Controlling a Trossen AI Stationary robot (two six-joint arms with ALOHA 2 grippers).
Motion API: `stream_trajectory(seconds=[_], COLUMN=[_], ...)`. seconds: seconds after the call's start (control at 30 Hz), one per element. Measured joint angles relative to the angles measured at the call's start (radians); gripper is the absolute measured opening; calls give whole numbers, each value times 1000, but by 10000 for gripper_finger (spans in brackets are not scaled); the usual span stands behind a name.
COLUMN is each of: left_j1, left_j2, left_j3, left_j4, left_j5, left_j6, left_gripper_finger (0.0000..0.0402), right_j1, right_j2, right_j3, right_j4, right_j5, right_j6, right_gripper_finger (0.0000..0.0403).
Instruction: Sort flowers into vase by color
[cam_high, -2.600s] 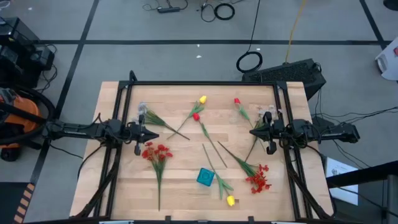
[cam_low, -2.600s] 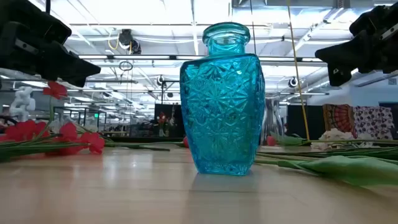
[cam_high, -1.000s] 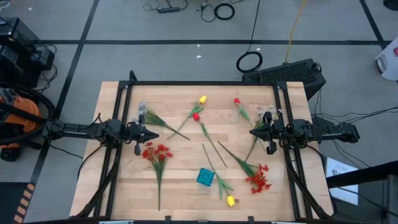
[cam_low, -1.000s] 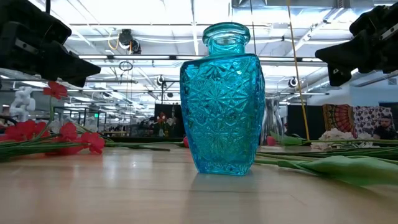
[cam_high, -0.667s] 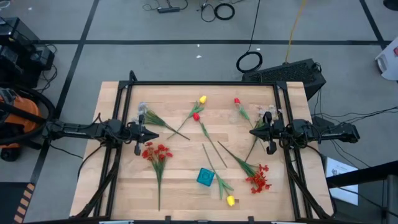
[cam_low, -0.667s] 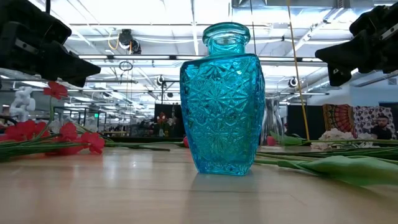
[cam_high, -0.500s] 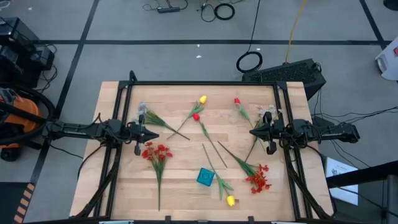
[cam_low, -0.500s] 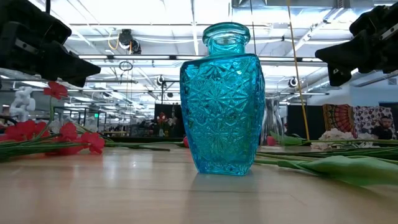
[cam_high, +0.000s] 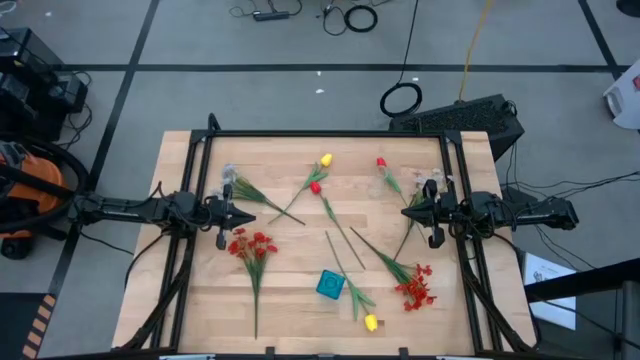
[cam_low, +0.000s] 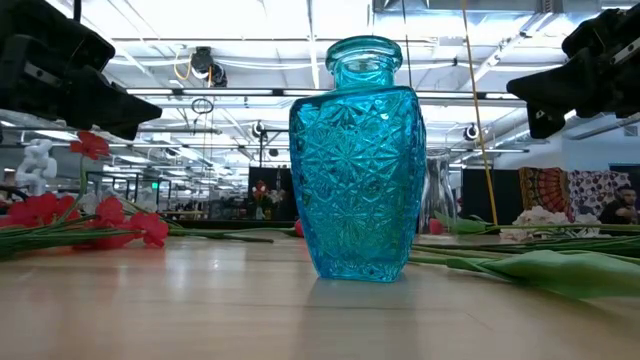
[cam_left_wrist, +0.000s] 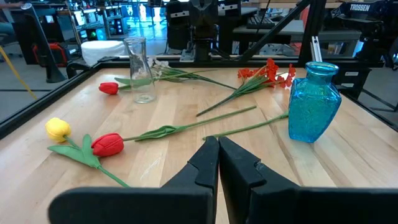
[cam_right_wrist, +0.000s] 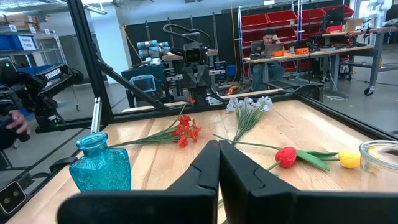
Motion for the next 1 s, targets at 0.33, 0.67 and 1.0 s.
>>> stream_trajectory(seconds=[0.33,0.67,1.0], left_j1=[0,0,0], left_j2=[0,0,62], left_j3=[0,0,62], left_j4=[18,21,-73], left_j5=[0,0,-86], left_j6=[0,0,-24], left_gripper_finger=[18,18,7], right_j1=[0,0,0], right_j2=[0,0,0], right_j3=[0,0,0], right_j4=[0,0,0], right_j5=[0,0,0], right_j6=[0,0,0], right_gripper_finger=[0,0,0])
